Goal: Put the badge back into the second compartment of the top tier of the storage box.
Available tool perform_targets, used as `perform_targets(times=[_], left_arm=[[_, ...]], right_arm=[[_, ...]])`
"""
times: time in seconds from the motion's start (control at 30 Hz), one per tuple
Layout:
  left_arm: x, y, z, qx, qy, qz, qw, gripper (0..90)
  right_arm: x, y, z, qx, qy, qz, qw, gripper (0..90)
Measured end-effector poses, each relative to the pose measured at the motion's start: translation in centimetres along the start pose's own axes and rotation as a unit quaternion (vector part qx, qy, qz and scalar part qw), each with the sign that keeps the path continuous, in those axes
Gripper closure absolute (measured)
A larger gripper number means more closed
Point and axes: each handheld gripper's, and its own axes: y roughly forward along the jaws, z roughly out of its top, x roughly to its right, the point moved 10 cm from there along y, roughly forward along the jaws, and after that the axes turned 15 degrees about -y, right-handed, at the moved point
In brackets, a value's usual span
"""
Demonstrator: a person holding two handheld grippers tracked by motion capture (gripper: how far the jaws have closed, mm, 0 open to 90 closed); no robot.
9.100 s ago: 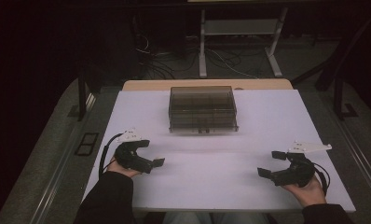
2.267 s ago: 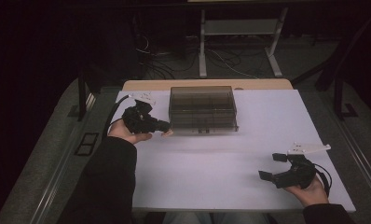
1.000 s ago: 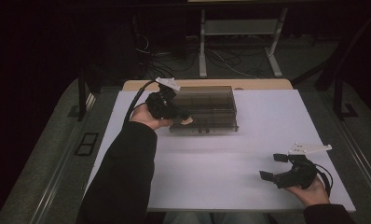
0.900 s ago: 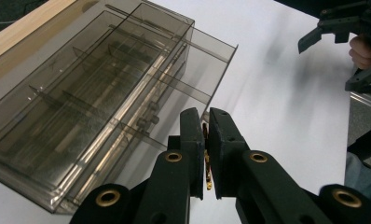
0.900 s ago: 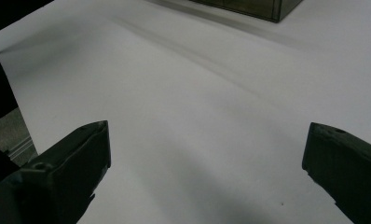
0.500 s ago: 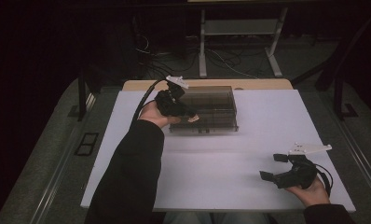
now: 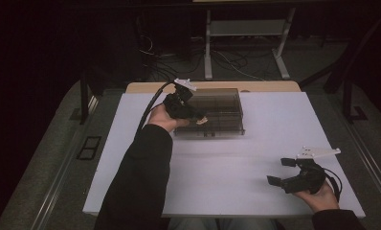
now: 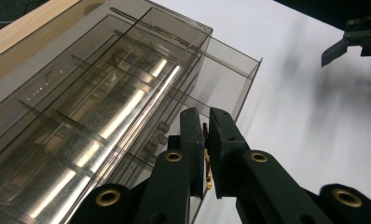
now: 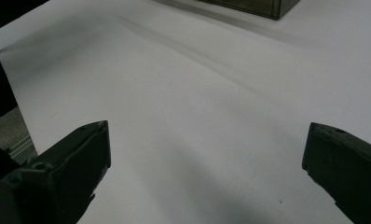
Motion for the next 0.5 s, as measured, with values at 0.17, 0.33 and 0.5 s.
perform_targets(times=[0.17,0.33,0.5], left_arm=[[-0.2,0.7,0.1,0.005,-0.006,-0.005,1.0,84.0],[-0.2,1.4,0.1,0.005,-0.01,-0.009,0.9999,84.0],[-0.4,2.1,-0.1,0.006,-0.014,-0.016,0.9998,83.9]], right_arm=[[0.1,0.0,0.0,-0.001,-0.001,0.0,1.0,0.3],[0.0,0.0,-0.1,-0.001,0.0,0.001,1.0,0.3],[0.1,0.0,-0.1,-0.001,0.001,0.001,1.0,0.4]])
